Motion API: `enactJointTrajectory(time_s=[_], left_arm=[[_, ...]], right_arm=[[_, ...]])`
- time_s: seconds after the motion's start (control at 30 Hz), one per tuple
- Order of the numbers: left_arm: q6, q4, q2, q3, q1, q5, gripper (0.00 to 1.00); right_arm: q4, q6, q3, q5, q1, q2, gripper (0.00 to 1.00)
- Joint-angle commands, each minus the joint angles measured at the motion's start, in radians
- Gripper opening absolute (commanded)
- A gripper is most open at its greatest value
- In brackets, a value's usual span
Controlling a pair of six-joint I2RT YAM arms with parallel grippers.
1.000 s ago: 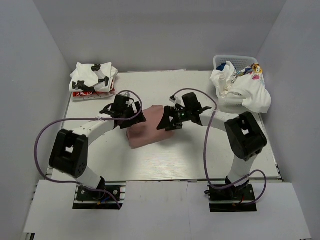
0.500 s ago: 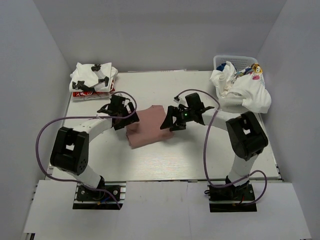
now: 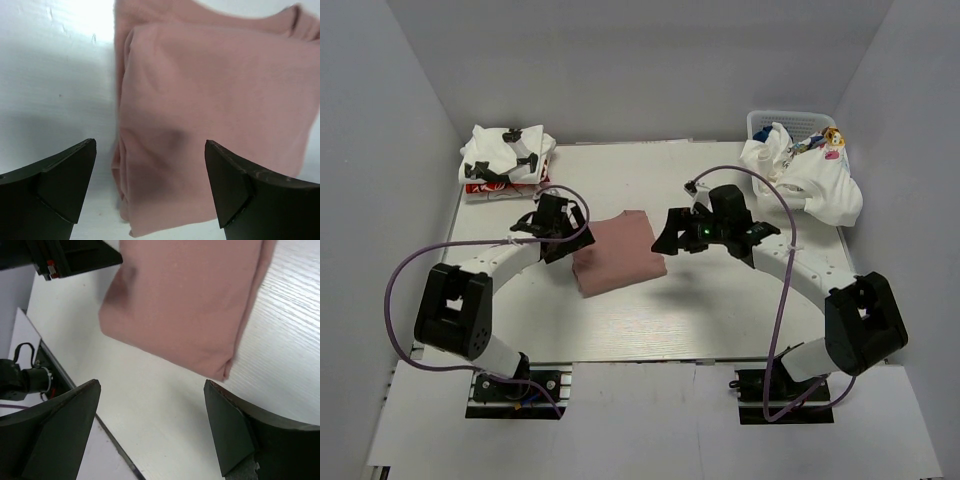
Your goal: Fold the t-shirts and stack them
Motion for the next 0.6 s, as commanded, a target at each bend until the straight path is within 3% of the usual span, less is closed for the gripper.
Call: enactJointTrajectory(time_s=[0.0,0.13,0.23,0.27,0.37,0.47,0.5,0.57], left_arm=[[0.001,0.043,0.008,-0.055,0.001,0.04,0.98],[0.001,0.161,0.051,-0.112,0.001,0.078,0.91],[0.001,0.161,0.127,-0.103,0.001,0.087,0.72],[0.001,0.15,0.149,-0.081,0.001,0.087,0.59],[0.025,0.165,0.215,-0.058,0.001,0.098,0.39],[0.053,0.166,0.27,0.005,-0.01,0.098,0.13],[0.064,0.134,0.282,0.029,-0.021,0.066,0.0],[0.1,0.092,0.31,0.116,-0.021,0.027,0.0]], right_arm=[[-0.028,-0.036,-0.021,0.075,-0.008,-0.04,0.9],[-0.034,-0.062,-0.022,0.098,-0.005,-0.031,0.9],[-0.036,-0.071,-0.033,0.118,-0.007,-0.031,0.9],[-0.033,-0.072,-0.036,0.122,-0.007,-0.034,0.9],[-0.022,-0.077,-0.05,0.15,-0.005,-0.035,0.9],[-0.019,-0.08,-0.062,0.181,-0.011,-0.038,0.9],[-0.014,-0.079,-0.068,0.201,-0.008,-0.041,0.9],[-0.027,-0.08,-0.074,0.227,-0.012,-0.04,0.9]])
